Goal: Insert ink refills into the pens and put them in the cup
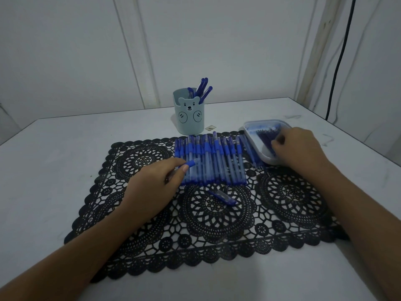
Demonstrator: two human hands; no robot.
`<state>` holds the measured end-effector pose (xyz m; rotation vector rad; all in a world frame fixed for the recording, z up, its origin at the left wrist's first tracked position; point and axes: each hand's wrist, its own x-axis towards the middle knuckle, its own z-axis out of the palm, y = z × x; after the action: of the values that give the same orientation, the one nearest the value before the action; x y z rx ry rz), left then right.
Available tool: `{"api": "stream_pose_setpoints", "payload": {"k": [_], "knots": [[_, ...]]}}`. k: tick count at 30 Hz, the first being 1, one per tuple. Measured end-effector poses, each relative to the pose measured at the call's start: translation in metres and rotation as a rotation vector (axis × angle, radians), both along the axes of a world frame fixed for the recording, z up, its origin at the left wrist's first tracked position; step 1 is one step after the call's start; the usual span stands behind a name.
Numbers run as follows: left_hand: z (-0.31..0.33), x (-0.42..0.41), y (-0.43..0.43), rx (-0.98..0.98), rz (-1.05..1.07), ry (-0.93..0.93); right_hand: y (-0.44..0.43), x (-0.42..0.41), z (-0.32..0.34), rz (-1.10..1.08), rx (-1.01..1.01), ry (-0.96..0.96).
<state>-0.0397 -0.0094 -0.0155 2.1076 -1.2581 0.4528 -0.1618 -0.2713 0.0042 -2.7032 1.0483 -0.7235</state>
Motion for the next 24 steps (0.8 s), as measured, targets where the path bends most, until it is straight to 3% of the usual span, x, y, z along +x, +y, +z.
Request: {"api": "stream_pose_setpoints", "payload": {"k": [5, 15, 18, 21, 24], "knots": [[-0.001, 0.001, 0.0, 0.0, 0.0, -0.005, -0.014, 0.007, -0.002, -0.015, 0.164, 0.174], [-0.002, 0.001, 0.0, -0.012, 0.005, 0.013, -0.014, 0.014, -0.003, -0.054, 0.203, 0.167], [-0.001, 0.0, 0.0, -0.023, 0.001, 0.013, -0.009, 0.012, 0.0, -0.05, 0.142, 0.046], [-0.001, 0.0, -0.001, -0.023, -0.025, 0.004, 0.007, 0.007, 0.015, 0.013, 0.147, -0.222], [0.0, 0.001, -0.001, 0.0, -0.057, -0.023, 0.033, 0.006, 0.027, 0.182, 0.316, -0.373]]}}
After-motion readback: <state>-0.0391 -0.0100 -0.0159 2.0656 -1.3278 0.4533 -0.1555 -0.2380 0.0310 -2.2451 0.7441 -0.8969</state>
